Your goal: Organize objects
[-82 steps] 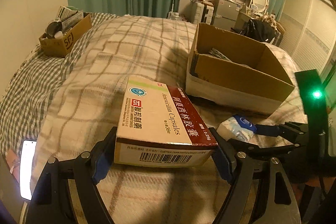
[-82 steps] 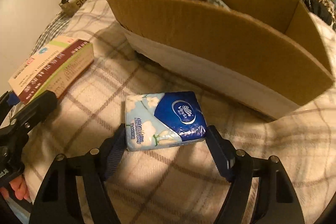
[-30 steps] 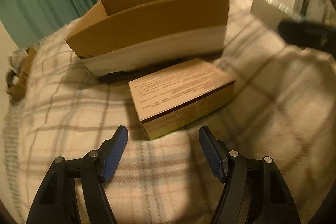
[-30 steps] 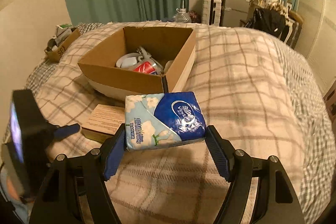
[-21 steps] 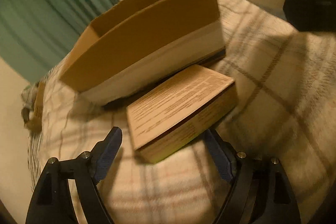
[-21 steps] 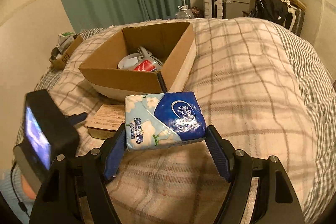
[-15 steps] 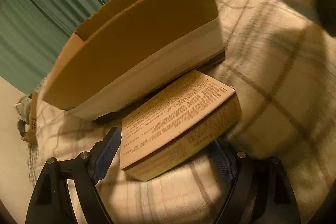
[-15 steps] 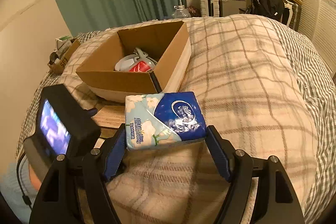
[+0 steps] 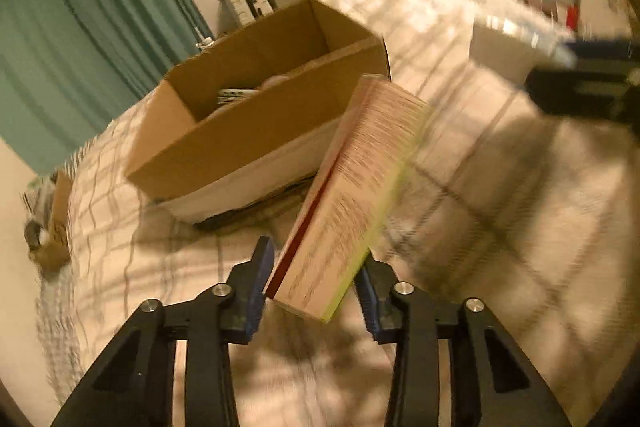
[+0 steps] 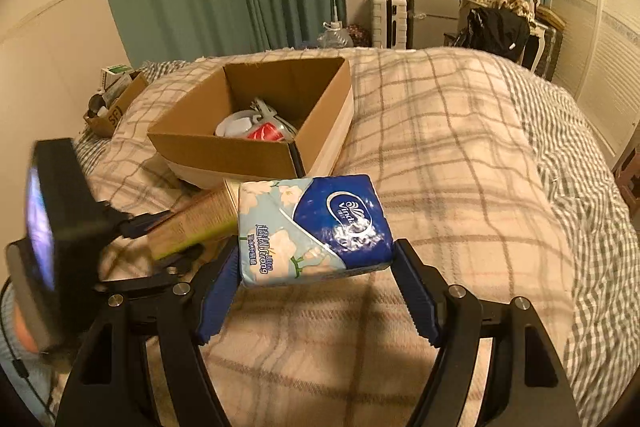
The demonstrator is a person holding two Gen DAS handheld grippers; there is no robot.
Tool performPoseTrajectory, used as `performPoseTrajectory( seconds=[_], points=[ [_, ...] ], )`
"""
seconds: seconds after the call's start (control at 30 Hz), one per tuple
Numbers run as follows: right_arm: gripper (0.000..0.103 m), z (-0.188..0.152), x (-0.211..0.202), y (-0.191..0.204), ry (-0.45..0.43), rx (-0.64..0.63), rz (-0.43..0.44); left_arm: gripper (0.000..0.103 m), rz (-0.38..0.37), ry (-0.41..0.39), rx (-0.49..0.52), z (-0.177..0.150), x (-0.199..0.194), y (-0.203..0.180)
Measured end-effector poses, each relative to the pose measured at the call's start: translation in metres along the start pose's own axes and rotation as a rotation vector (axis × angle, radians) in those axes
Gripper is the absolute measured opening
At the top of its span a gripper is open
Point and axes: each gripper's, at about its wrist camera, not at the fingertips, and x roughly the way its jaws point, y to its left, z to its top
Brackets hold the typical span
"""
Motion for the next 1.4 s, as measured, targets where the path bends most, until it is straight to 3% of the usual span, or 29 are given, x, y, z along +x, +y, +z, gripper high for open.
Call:
performPoseTrajectory(
  seconds=[0.07,0.2,0.43,0.7,0.83,1.0,1.23,1.4],
  points=[
    [0.073,0.001,-0.008,0.005,-0.013,-0.008,-0.005,0.029,-0.040,-0.023,-0.058,0.001,-0.017,0.005],
    [0.073,0.008,-0.027,0.015,-0.047,-0.029,-0.012,0.029,-0.108,-0.070,-0.168,0.001,-0.049,0.017],
    [0.073,0.039,-0.064,0.036,-0.142,-0.096,-0.035,0.029,-0.113,-0.172,-0.269,0.023,-0.086,0.060],
    [0.073,0.123,-0.083,0.064,-0.277,-0.170,-0.039,0.029,-0.099,-0.279,-0.355,0.086,-0.109,0.108],
    [0.073,0.168,-0.063,0.068,-0.276,-0.164,-0.024,0.029,-0.065,-0.278,-0.364,0.120,-0.092,0.129],
    [0.073,0.203,0.001,0.063,-0.207,-0.141,-0.063,0.029,-0.066,-0.212,-0.386,0.136,-0.035,0.141],
    [0.073,0.184,0.109,0.051,-0.057,-0.129,-0.061,0.029,-0.121,-0.072,-0.391,0.117,0.058,0.134],
    [0.073,0.171,0.150,0.044,-0.016,-0.122,-0.069,0.029,-0.155,-0.027,-0.388,0.111,0.086,0.130]
  ],
)
